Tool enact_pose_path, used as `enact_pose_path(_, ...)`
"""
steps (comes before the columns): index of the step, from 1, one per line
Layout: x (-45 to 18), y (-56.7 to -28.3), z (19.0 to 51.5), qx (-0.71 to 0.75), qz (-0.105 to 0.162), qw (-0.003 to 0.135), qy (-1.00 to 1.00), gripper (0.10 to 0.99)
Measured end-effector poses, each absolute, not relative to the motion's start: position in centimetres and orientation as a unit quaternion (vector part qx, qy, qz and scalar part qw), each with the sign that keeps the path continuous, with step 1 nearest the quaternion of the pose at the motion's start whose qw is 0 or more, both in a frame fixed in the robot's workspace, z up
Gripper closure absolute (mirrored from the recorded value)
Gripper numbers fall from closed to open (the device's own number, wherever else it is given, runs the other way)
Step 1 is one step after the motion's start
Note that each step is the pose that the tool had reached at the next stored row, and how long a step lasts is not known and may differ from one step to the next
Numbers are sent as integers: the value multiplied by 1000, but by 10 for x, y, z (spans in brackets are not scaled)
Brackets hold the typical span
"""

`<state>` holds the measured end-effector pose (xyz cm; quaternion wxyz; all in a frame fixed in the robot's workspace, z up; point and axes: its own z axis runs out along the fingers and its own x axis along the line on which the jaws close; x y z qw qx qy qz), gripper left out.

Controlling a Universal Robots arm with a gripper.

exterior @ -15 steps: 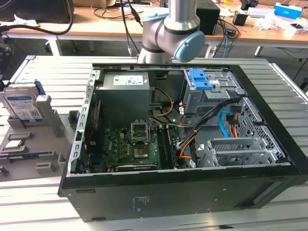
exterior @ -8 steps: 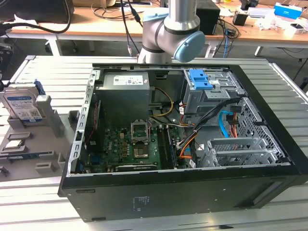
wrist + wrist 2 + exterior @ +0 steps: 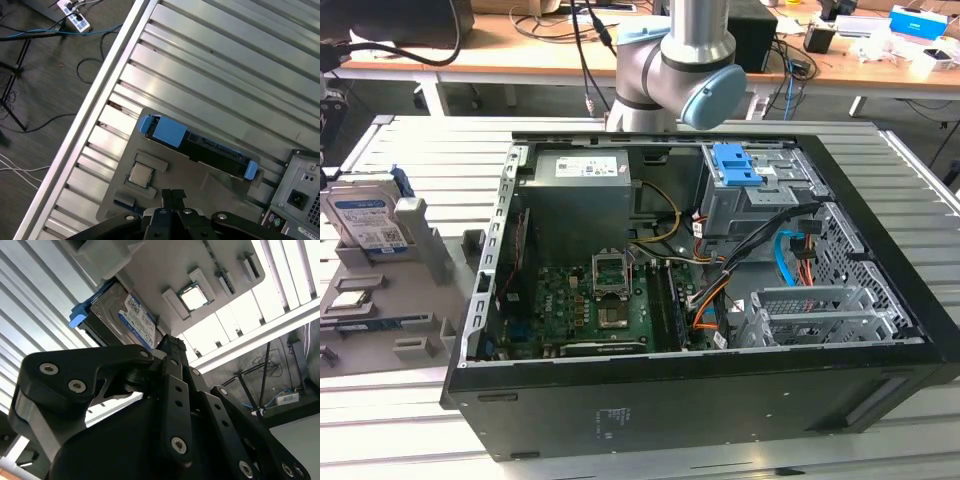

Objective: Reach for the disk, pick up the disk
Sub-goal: 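Pick up the disk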

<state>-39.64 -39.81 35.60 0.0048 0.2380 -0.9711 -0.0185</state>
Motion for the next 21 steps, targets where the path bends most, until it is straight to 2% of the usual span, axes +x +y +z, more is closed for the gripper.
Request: enact_pose_path(21,-396,-398,356,382,-18,8,-924,980)
